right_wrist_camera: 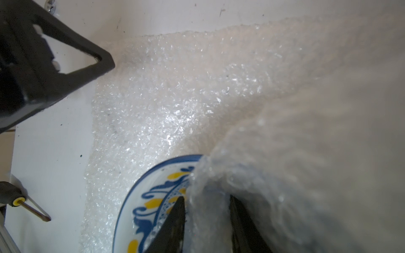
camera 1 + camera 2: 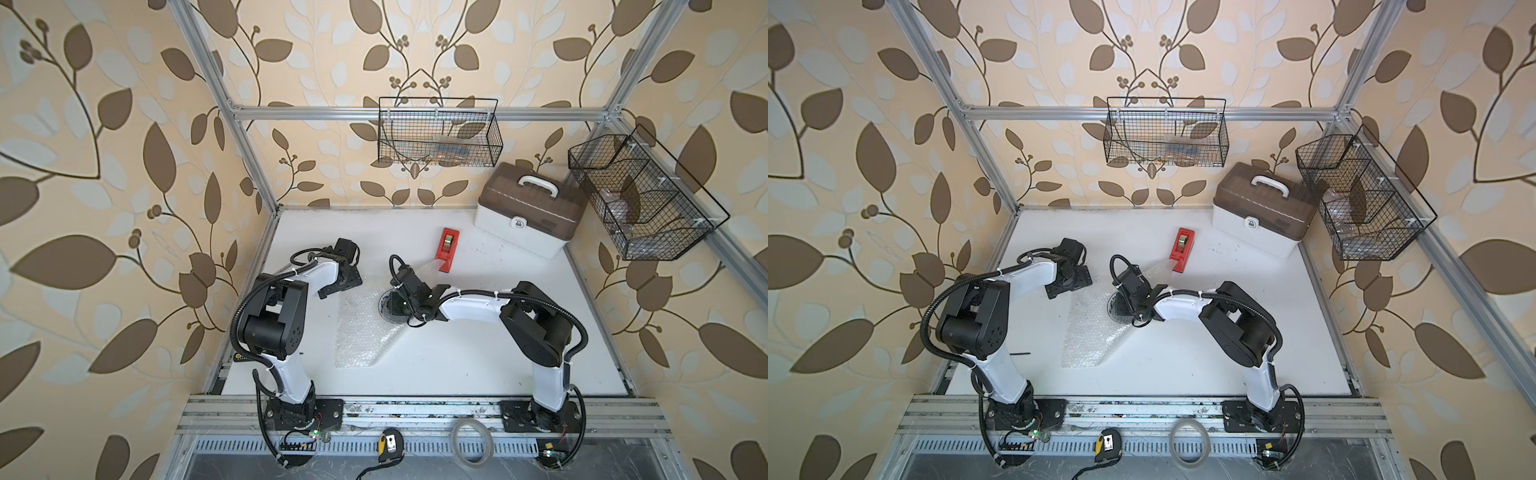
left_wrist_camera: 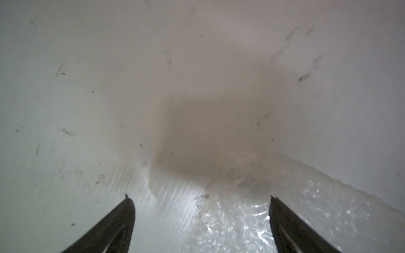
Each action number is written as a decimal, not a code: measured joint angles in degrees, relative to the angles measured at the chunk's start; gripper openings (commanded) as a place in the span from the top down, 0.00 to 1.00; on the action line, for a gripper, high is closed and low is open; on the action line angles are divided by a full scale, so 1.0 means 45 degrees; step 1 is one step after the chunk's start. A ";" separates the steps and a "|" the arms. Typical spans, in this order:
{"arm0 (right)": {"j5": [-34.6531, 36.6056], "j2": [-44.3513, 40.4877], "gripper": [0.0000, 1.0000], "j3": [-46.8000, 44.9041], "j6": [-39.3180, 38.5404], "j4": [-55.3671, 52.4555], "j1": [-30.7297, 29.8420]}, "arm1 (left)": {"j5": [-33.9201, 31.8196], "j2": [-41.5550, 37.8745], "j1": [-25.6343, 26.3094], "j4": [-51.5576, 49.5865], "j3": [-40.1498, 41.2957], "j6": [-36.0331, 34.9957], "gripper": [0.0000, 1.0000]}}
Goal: Wrap bowls in bubble wrap
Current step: Wrap the bowl in bubble wrap.
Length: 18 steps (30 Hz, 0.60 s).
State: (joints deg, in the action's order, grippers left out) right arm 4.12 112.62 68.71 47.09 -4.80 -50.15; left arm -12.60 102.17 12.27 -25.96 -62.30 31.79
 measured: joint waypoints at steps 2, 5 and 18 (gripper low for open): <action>-0.0044 -0.0097 0.63 -0.0141 0.0005 0.0044 0.0005 | 0.0199 0.0228 0.0000 0.0136 -0.0083 -0.0039 0.12; -0.0107 -0.0248 0.63 -0.0345 0.0010 0.0121 0.0005 | 0.0505 0.0559 0.0000 0.0170 -0.0199 -0.0063 0.15; -0.0277 -0.0520 0.60 -0.0607 0.0053 0.0087 0.0010 | 0.1433 0.0505 -0.0092 0.1195 -0.0029 0.0000 0.57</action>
State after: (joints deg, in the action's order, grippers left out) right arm 2.87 110.28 65.98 47.33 -4.40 -50.11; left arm -6.15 104.44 11.86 -20.58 -62.43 31.79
